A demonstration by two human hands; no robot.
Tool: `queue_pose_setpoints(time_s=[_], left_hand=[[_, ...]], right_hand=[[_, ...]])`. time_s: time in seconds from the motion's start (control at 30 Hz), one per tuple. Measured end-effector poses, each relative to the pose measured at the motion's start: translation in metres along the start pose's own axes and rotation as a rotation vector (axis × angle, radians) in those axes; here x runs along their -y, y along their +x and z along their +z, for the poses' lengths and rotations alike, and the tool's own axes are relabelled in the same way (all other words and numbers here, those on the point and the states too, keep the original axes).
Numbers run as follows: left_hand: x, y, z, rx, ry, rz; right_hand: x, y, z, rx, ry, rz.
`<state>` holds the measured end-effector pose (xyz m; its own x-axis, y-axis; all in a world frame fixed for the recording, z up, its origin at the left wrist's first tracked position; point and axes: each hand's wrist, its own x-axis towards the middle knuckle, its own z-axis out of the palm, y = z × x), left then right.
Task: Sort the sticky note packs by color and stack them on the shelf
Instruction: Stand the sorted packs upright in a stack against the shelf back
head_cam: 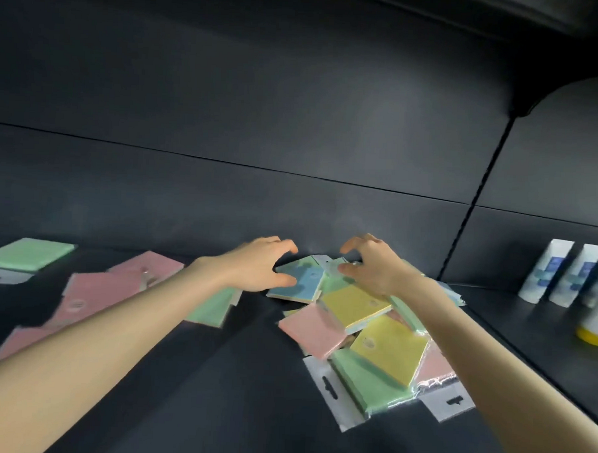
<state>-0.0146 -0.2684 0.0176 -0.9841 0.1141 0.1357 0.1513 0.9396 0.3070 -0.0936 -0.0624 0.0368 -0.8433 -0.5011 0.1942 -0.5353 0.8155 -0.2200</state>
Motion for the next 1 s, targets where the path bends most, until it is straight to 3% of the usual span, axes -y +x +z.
queue_pose_setpoints(time_s=[0.43, 0.8, 1.0], left_hand=[[-0.007, 0.05, 0.022, 0.014, -0.138, -0.187], [0.003, 0.093, 0.029, 0.175, -0.226, -0.282], [0.008, 0.098, 0.034, 0.14, -0.463, -0.29]], right_hand=[[-0.049, 0.047, 0.003, 0.144, 0.115, -0.147], [-0.062, 0.078, 0.019, 0.296, 0.237, -0.019], [-0.07, 0.081, 0.026, 0.346, 0.435, 0.019]])
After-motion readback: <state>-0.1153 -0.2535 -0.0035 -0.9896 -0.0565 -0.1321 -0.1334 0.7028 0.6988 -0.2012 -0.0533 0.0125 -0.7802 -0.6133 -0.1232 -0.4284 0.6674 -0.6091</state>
